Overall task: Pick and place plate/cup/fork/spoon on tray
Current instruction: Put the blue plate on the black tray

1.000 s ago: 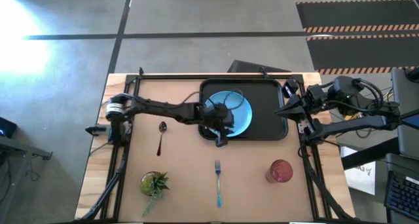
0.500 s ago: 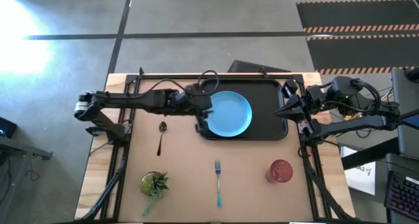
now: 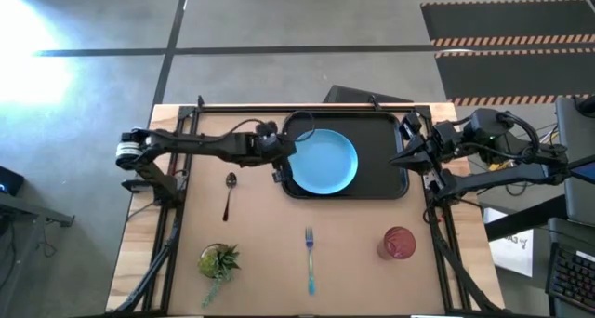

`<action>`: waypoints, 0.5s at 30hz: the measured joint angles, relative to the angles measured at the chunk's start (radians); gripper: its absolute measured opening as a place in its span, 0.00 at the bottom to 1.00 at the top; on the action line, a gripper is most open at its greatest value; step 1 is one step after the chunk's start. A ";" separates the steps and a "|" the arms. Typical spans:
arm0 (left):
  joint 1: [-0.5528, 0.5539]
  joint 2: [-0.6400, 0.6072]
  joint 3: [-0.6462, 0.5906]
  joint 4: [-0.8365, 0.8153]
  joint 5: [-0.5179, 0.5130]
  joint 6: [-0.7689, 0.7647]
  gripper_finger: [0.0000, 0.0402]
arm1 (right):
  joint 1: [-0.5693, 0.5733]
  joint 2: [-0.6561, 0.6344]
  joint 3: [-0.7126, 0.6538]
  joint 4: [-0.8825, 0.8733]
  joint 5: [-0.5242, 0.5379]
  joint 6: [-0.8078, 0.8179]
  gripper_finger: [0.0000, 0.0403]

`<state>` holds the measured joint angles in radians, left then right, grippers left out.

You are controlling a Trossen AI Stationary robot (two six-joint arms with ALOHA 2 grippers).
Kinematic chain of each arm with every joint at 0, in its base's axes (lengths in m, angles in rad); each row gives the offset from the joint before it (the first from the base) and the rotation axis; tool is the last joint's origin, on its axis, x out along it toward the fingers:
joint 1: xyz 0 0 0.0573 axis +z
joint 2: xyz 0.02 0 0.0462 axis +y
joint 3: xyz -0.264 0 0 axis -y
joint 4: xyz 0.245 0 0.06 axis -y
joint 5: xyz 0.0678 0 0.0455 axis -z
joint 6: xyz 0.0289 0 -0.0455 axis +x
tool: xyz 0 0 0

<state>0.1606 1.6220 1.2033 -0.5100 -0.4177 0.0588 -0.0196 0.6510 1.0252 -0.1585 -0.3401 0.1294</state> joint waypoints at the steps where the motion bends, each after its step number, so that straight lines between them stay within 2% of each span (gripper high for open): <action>1: 0.014 0.004 -0.008 0.023 0.012 0.000 0.04 | 0.000 0.000 0.000 0.000 0.000 -0.003 0.02; 5: 0.073 0.022 -0.028 0.138 0.100 -0.011 0.00 | 0.000 0.000 0.000 0.004 0.000 -0.011 0.02; 10: 0.194 0.076 0.014 0.208 0.401 -0.198 0.00 | 0.000 0.000 0.000 0.007 0.000 -0.009 0.02; 12: 0.225 0.102 0.036 0.201 0.431 -0.234 0.00 | 0.000 0.000 0.000 0.007 0.000 -0.008 0.02; 15: 0.244 0.135 0.071 0.200 0.412 -0.235 0.00 | 0.000 0.000 0.000 0.007 0.000 -0.007 0.02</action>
<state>0.4043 1.7568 1.2744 -0.3101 -0.0055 -0.1766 -0.0196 0.6510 1.0252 -0.1517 -0.3397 0.1223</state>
